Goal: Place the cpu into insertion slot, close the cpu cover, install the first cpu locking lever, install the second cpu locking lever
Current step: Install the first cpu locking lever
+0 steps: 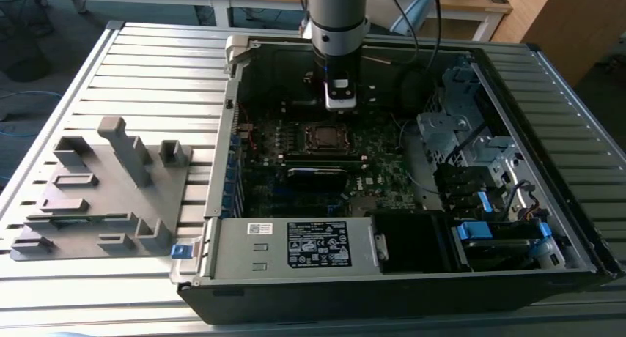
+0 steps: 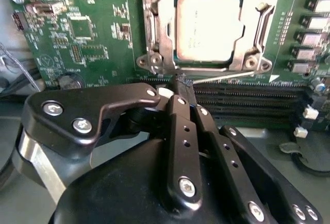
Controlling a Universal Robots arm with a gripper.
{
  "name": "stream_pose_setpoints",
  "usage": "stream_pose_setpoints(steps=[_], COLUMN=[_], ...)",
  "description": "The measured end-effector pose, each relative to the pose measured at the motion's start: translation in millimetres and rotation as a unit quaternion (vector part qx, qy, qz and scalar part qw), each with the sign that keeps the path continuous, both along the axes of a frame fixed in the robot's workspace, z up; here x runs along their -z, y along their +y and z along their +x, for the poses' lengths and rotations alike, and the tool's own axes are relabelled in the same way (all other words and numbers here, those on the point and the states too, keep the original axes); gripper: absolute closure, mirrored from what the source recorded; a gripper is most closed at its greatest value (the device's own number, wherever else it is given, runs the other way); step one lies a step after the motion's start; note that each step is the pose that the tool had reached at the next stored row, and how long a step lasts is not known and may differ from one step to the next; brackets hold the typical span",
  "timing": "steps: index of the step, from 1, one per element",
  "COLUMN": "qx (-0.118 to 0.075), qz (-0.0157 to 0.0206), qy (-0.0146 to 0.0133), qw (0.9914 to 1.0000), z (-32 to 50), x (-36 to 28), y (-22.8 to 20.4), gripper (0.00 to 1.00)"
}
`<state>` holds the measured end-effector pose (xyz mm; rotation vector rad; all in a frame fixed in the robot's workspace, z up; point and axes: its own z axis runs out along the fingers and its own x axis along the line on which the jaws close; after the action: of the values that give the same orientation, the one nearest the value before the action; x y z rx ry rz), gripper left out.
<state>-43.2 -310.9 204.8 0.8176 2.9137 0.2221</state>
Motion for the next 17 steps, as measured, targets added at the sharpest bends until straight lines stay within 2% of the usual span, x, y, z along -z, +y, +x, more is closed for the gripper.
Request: stream_pose_setpoints(steps=[2,3,8,11,13,17], qx=[0.000,0.000,0.000,0.000,0.000,0.000], qz=[0.0060,0.0068,0.0070,0.0070,0.0071,0.0080], qy=[0.0000,0.0000,-0.0006,-0.0023,-0.0047,-0.0053], qw=[0.99998,0.99998,0.99998,0.99997,0.99996,0.99995], z=[-0.4,-0.4,-2.4,-3.3,-3.4,-3.4], x=[0.0,0.0,0.0,0.3,0.9,1.0], y=[0.1,0.2,0.1,0.2,0.1,0.2], gripper=[0.89,0.89,0.89,0.89,0.89,0.89])
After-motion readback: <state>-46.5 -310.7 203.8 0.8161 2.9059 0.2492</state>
